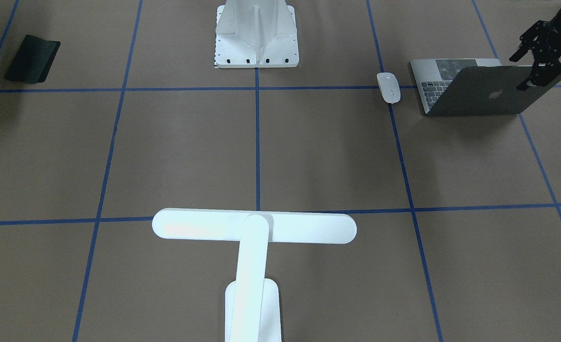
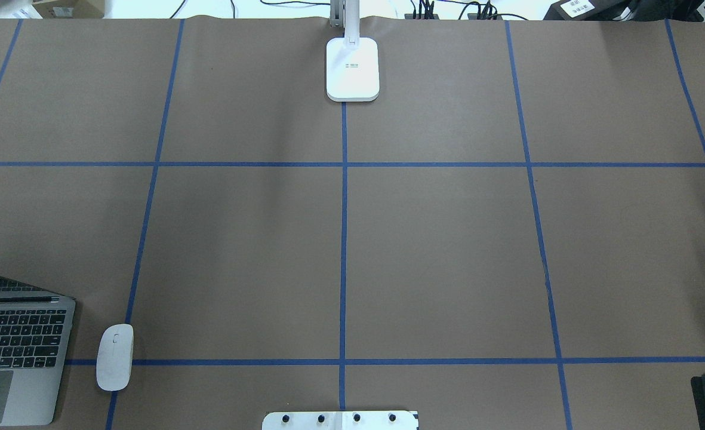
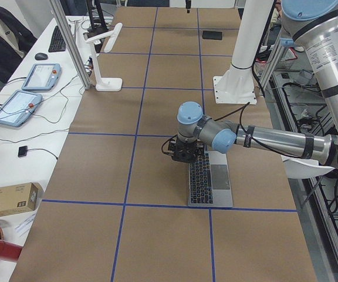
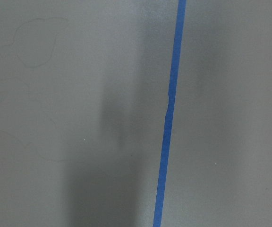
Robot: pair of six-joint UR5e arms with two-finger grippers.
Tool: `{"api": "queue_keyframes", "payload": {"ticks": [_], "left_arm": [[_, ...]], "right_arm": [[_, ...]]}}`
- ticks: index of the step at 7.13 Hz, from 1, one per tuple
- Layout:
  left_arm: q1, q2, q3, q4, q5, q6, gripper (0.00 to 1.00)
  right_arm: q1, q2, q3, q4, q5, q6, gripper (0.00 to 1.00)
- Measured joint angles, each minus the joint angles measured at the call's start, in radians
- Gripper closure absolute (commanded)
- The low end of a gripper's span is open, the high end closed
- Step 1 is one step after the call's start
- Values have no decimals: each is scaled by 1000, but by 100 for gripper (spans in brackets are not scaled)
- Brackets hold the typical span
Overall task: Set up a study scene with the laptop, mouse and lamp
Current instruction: 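Lower the left gripper and grasp the top edge of the laptop screen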
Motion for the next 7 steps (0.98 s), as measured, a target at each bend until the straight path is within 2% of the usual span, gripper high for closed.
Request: {"api": "queue_keyframes", "payload": {"ticks": [2, 7], "left_arm": [[1, 2, 6, 1, 10, 0, 11], [5, 6, 21, 1, 27, -2, 9]], "right_arm": [[0, -4, 0, 6, 1, 0, 0], [0, -5, 2, 8, 8, 1, 0]]}}
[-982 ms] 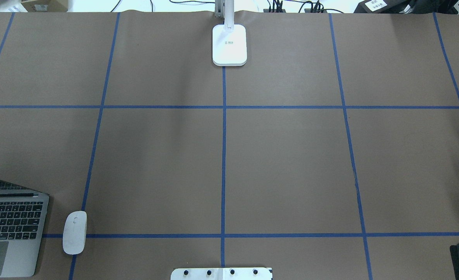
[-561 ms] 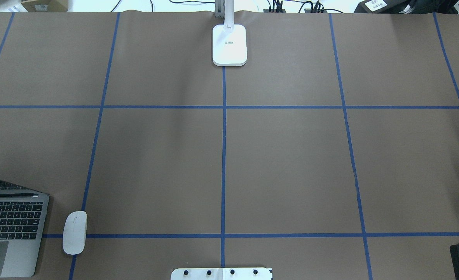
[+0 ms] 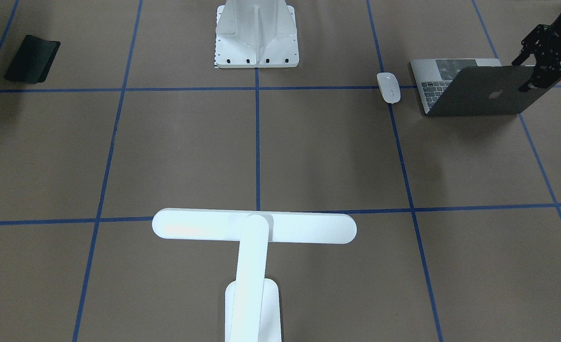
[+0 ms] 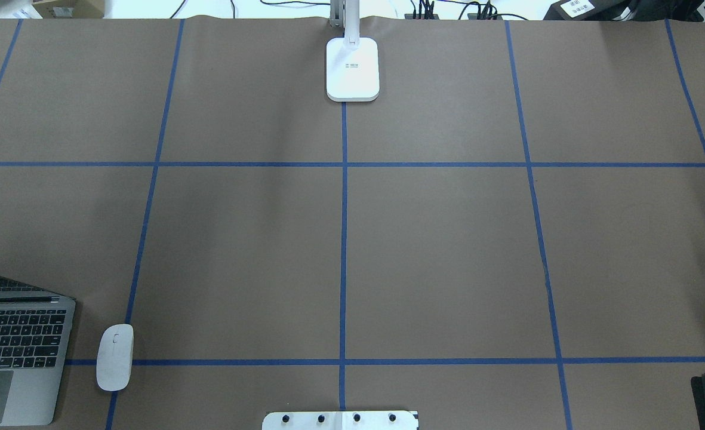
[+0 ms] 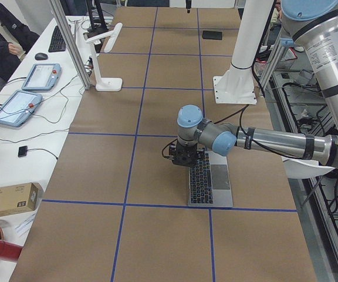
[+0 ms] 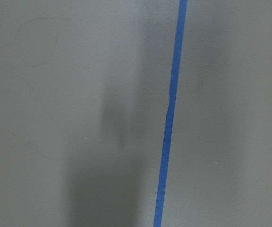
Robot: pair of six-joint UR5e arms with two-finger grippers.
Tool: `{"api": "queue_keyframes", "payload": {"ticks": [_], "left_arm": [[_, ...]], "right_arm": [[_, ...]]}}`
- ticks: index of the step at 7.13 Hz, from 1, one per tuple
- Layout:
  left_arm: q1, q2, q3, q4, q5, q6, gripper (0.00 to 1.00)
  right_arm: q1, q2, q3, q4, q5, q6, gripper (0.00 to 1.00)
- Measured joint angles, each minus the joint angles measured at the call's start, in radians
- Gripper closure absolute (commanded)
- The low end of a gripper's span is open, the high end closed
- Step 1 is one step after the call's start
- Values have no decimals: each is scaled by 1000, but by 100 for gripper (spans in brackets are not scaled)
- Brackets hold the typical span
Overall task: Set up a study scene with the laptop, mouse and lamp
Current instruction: 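Lower the left gripper and grasp the top edge of the laptop screen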
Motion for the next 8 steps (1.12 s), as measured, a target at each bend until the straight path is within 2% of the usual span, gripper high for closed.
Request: {"api": "queue_keyframes", "payload": {"ticks": [1, 3, 4, 5, 8], "left_arm": [[2, 0, 3, 0, 5, -1, 9], [14, -1, 5, 0, 8, -9, 18], [32, -3, 5, -1, 12, -29, 28], [51, -8, 5, -1, 16, -51, 43], [65, -12, 5, -1, 20, -70, 97]], "right_arm": [[0, -1, 0, 0, 2, -1, 0], [0, -2, 1, 0, 4, -1, 0], [0, -3, 1, 1, 5, -1, 0], [0, -3, 1, 1, 5, -1, 0], [0, -3, 1, 1, 5, 0, 0]]}}
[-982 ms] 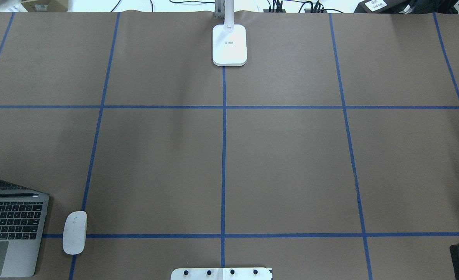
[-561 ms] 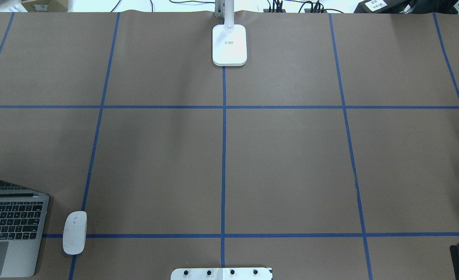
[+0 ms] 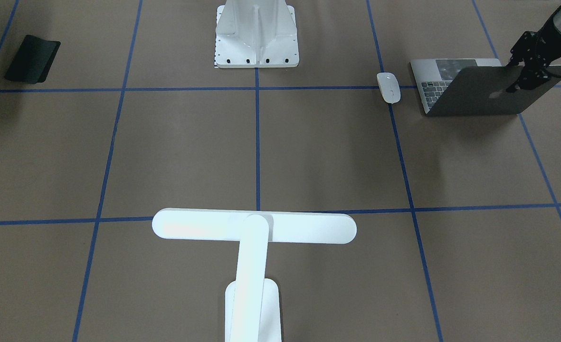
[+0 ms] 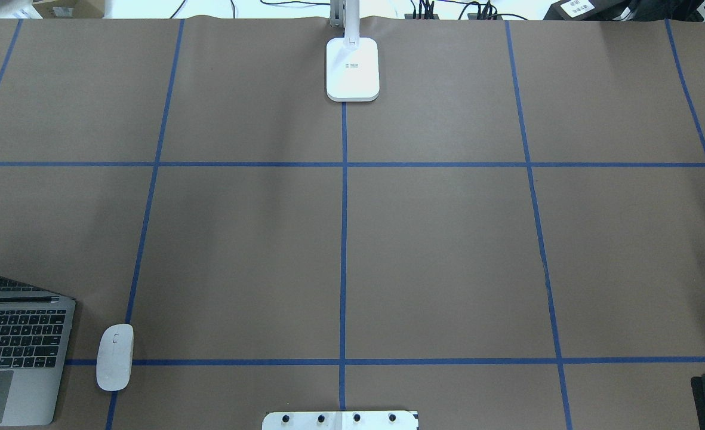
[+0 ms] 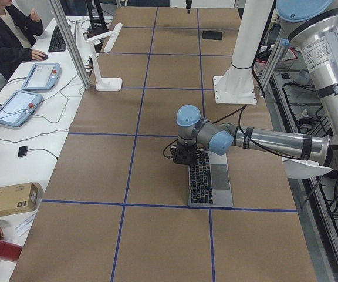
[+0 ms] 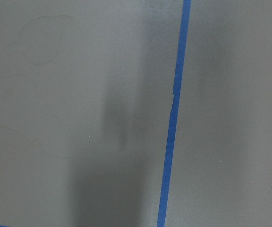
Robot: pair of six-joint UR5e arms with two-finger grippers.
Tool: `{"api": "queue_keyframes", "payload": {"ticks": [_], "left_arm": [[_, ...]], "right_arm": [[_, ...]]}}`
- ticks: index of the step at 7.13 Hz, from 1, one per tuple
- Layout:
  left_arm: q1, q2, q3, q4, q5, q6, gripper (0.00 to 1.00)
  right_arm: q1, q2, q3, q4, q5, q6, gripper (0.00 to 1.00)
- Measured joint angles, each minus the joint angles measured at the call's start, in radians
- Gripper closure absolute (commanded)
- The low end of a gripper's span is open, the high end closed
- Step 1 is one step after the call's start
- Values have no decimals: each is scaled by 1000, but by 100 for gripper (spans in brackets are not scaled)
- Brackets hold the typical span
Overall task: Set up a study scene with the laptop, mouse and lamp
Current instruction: 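Lower the left gripper and grasp the top edge of the laptop screen, then drag the grey laptop by its screen away from the table edge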
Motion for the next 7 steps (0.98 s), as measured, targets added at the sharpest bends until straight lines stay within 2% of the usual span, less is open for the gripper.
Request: {"api": "queue_keyframes", "payload": {"ticks": [1, 7], "left_arm": [[0, 0, 0, 0, 0, 0, 100], [0, -4, -8, 3, -6, 4, 100]], "right_arm": [[0, 0, 0, 0, 0, 0, 0], [1, -7, 1, 4, 5, 0, 0]]}}
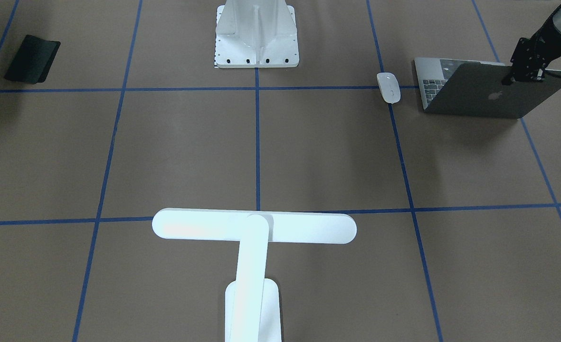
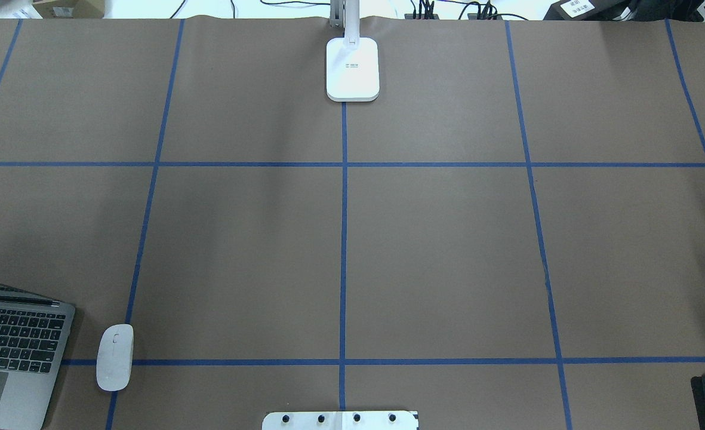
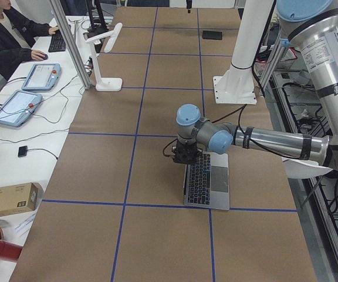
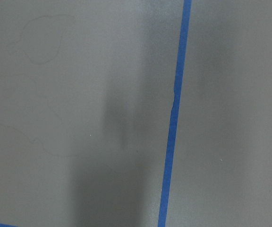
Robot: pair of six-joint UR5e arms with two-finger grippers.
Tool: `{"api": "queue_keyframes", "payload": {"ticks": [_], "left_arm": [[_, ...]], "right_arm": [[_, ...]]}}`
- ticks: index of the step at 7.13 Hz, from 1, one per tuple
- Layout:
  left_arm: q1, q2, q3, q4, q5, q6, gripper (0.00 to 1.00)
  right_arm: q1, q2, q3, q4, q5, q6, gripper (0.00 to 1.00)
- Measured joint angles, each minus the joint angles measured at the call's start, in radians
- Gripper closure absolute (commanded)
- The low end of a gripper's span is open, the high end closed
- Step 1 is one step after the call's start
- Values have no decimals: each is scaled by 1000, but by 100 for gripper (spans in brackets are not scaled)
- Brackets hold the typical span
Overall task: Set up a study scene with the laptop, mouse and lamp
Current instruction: 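Drag the grey laptop by its screen away from the table edge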
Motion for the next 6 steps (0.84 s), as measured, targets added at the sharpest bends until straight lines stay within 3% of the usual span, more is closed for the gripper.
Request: {"api": "queue_keyframes", "payload": {"ticks": [3, 6], "left_arm": [[9, -5, -22, 18, -7, 2, 100], [57, -36, -95, 161, -8, 7, 100]], "right_arm": [[0, -3, 0, 3, 1, 0, 0], [0, -4, 1, 3, 1, 0, 0]]}}
